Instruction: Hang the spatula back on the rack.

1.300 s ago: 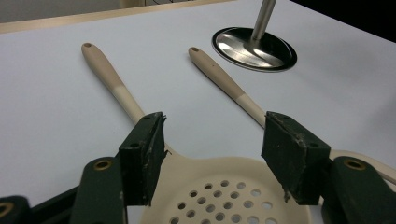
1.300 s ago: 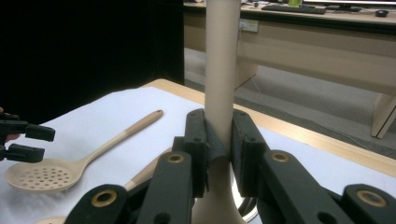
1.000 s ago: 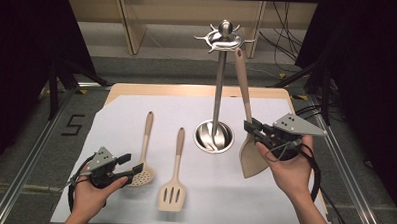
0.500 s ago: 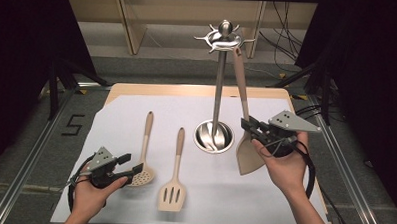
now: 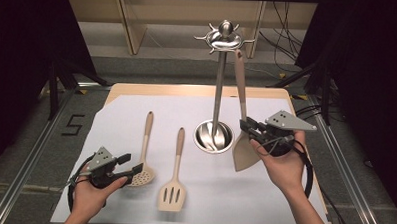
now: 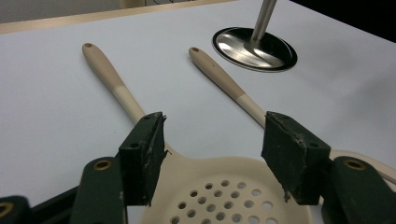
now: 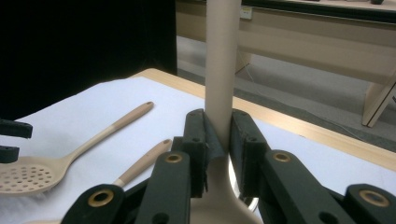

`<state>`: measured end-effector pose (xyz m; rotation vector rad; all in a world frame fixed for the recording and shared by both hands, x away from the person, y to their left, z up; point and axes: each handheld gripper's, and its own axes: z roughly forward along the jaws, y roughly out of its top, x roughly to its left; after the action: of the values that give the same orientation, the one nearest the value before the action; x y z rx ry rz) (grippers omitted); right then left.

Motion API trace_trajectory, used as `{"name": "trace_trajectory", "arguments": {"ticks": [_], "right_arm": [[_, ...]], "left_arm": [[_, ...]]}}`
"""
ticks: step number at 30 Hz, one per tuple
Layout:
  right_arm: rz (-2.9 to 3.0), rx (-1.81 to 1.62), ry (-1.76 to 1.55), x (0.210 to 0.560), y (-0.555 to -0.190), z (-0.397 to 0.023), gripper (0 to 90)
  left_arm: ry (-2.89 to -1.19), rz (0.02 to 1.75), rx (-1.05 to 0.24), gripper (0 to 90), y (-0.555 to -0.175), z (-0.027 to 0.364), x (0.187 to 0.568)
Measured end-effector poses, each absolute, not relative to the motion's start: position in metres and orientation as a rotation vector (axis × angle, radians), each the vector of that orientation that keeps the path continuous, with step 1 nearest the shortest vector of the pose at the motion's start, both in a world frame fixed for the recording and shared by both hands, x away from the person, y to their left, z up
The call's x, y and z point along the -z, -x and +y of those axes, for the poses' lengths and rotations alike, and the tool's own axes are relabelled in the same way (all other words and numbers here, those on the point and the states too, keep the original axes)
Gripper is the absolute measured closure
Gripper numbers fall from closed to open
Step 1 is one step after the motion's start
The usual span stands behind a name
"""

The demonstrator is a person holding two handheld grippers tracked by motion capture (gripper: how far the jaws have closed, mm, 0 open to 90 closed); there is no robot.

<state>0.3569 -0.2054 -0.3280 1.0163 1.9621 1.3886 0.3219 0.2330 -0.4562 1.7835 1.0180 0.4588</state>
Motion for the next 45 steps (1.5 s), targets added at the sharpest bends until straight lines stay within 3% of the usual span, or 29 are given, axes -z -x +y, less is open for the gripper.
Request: {"name": "trace_trajectory", "arguments": {"ticks": [7,11,20,29,39,45], "right_arm": [[1.963,-1.395,-0.988,0.327,-0.357,-0.209,80.7],[1.959,-1.369,-0.983,0.325,-0.354,-0.213,90.0],[1.959,-1.349,-1.007,0.329,-0.354,-0.219,90.0],[1.978,-1.266,-1.079,0.365,-0.351,-0.26,71.6],[1.993,-1.27,-1.123,0.378,-0.357,-0.268,65.5],[1.999,-1.256,-1.172,0.382,-0.355,-0.273,65.2]], "left_arm": [[-1.783,1.018,-0.459,38.6,-0.322,0.233,0.456],[-1.785,1.022,-0.463,38.6,-0.321,0.233,0.456],[-1.778,1.015,-0.459,39.0,-0.322,0.233,0.456],[-1.71,1.003,-0.507,50.5,-0.319,0.236,0.449],[-1.709,1.002,-0.532,62.4,-0.318,0.235,0.446],[-1.701,0.973,-0.568,75.9,-0.316,0.233,0.441]]}}
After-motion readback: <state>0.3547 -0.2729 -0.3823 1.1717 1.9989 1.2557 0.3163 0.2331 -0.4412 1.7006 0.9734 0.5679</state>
